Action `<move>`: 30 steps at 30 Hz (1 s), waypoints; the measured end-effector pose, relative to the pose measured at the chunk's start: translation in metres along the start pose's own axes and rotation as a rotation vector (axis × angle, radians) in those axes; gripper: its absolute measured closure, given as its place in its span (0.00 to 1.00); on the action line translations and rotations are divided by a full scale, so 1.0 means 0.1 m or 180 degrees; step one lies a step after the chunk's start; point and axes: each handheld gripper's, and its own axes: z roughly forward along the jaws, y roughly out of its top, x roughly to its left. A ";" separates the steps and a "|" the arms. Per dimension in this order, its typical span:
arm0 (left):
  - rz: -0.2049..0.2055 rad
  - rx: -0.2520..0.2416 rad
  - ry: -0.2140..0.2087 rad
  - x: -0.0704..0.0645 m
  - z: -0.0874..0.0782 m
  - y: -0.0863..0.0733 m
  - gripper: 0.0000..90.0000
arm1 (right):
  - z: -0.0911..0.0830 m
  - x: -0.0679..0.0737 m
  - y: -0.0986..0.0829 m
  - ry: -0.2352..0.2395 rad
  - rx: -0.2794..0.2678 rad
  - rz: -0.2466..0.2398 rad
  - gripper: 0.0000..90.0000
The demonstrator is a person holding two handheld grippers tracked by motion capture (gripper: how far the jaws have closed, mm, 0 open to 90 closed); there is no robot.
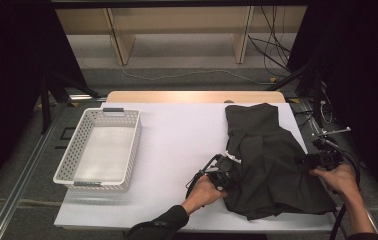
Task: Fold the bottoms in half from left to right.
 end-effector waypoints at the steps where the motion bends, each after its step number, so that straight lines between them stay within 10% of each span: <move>1: 0.0018 -0.0038 0.0012 -0.01 0.00 -0.01 0.87 | 0.01 0.00 0.00 0.0010 0.0005 -0.0002 0.56; 24: 0.0149 -0.0351 -0.0082 0.10 -0.47 -0.13 0.98 | 0.19 0.00 -0.03 -0.0006 0.0259 -0.0036 0.42; 30: 0.0121 -0.0364 -0.0097 0.14 -0.50 -0.15 0.98 | 0.29 -0.03 -0.06 0.0218 0.0406 0.0086 0.44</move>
